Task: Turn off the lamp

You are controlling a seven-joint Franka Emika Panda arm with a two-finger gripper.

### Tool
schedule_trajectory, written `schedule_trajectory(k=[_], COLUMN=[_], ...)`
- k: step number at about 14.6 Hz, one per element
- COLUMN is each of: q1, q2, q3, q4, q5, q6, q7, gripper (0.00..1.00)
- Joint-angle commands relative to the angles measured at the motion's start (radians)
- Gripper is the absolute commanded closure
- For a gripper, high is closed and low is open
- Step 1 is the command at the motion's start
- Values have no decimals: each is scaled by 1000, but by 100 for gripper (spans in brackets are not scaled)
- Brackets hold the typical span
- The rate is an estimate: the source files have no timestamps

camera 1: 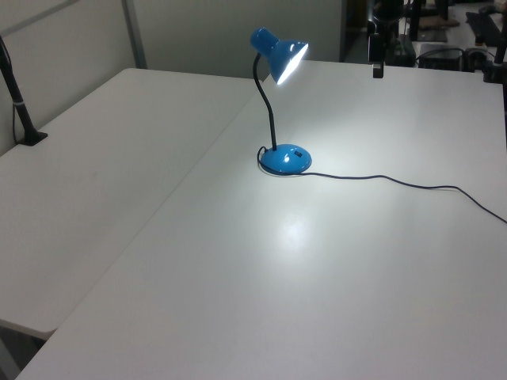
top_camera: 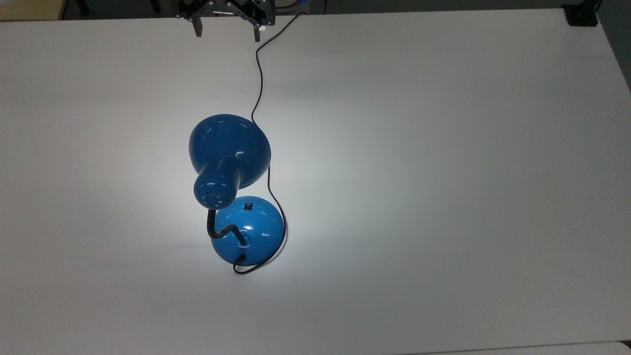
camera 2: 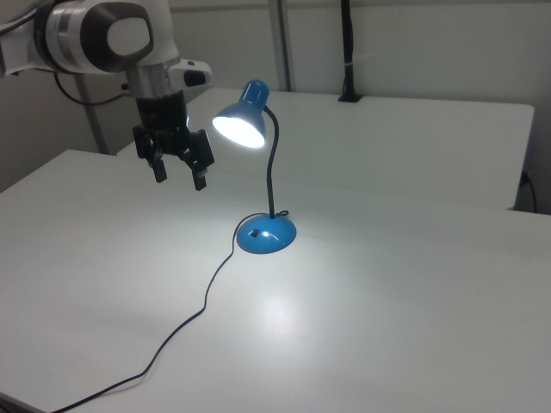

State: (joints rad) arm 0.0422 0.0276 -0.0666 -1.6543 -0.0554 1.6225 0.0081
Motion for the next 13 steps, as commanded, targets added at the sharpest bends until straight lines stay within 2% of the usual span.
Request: schedule_trajectory(k=[1, 8, 9, 11, 13], q1=[5, -4, -5, -4, -5], q2=[8, 8, 11, 17, 20], q3=[-19, -19, -19, -19, -18], q4=[27, 24, 24, 21, 16], q5=[6, 6, 8, 8, 28], q6=[-35, -30, -27, -21, -18], q7=[-1, -13, -22, -84, -176], gripper=[0, 0, 14, 49, 97])
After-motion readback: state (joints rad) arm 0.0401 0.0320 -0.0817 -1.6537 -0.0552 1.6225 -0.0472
